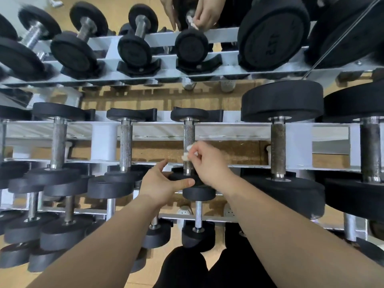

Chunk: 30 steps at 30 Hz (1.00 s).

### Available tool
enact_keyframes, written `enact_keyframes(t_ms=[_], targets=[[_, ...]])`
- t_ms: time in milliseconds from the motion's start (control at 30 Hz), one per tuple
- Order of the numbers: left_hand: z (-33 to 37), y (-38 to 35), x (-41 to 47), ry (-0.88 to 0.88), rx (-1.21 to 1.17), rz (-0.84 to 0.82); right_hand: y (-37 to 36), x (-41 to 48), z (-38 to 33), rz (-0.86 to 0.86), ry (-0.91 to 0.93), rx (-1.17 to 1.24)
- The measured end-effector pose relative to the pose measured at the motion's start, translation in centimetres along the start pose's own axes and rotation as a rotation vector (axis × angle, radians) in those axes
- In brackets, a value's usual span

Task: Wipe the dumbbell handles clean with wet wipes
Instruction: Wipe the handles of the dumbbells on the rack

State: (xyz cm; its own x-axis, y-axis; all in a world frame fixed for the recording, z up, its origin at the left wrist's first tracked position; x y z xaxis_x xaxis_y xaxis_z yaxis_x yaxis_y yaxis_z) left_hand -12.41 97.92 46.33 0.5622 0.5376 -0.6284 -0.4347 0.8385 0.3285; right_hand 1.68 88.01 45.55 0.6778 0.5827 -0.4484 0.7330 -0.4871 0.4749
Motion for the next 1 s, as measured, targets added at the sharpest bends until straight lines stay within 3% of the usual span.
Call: enact_keyframes(t_ms=[133,333,567,667,833,1000], targets=[[-0.2,0.0,0.0,0.010,0.002,-0.003,-0.8,-0.7,0.0,0.041,0.032,-0.025],[-0.6,-0.1,0.2,0.009,-0.007,0.012,1.6,3.8,-2.6,0.152,-0.034,0.172],[-0.4,-0.1,0.1,-0.016,-0.031,0.025,-0.2,-1.0,0.2,-0.048,0.031,0.007],[-0.3,-0.1,-0.1,-0.033,-0.018,0.028,-0.2,-0.2,-0.3,0.034,0.076,-0.017],[-0.2,-0.1,-0.3,-0.035,-0.033,0.039,1.6,3.9,-1.8,0.237,0.027,0.209],[-0.2,-0.1,-0.3,-0.029,0.000,0.040,0.0,0.8,0.5,0.055,0.055,0.068]])
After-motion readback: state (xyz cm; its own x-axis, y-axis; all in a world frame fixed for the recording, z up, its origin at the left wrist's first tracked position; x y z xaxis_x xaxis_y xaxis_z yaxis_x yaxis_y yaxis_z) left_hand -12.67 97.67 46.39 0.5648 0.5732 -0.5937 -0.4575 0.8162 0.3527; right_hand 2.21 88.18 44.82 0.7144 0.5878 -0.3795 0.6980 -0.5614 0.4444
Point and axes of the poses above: each hand's wrist, its own x-axis towards the middle knuckle, its own y-axis out of the back of the hand, z = x × y, the point moved 6 cm from there along x, towards the middle knuckle, and after that the axes turned 8 degrees about -y, right-handed, at the moved point
